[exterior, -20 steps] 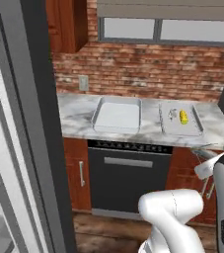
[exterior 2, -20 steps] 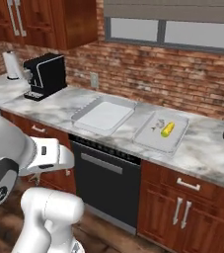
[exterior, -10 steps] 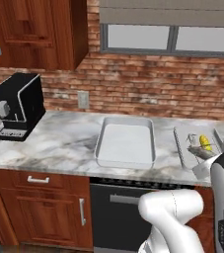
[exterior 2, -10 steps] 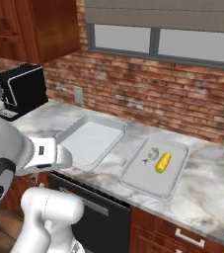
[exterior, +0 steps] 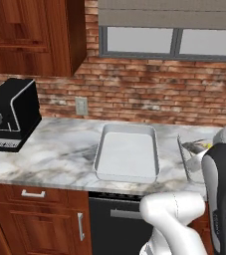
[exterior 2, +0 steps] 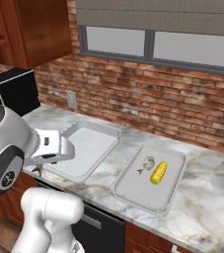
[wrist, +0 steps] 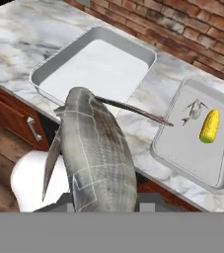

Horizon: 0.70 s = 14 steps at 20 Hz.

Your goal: Place one corn and one fish in each tupperware on the nearby counter, to pack two identical lunches.

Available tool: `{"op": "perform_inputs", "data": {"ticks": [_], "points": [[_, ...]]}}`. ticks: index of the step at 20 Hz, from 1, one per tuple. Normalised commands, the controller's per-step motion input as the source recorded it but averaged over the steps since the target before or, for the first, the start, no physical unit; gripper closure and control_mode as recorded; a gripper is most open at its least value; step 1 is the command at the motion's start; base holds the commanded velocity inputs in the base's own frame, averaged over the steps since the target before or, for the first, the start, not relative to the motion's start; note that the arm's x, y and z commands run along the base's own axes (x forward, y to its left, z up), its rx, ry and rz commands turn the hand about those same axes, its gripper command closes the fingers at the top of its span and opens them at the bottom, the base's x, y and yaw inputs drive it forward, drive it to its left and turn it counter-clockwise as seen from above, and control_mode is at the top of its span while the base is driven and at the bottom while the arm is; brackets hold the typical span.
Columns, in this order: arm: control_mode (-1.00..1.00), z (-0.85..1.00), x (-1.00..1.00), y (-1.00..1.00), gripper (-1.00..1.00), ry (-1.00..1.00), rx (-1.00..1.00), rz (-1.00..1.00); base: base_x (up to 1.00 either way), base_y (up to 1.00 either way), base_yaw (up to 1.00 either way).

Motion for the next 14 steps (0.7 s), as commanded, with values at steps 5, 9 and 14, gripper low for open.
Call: {"op": "perform_inputs", "data": {"ticks": [5, 9, 14], "points": [[-1.0, -0.12, 0.72, 0.47, 1.0, 0.0, 0.0, -0.04, 0.0, 0.0, 0.0], [-1.0, -0.29, 0.33, 0.6, 1.0, 0.04, 0.0, -0.16, 0.0, 0.0, 0.0], [-1.0, -0.31, 0.15, 0.44, 1.0, 0.02, 0.08, -0.25, 0.0, 0.0, 0.0]]}}
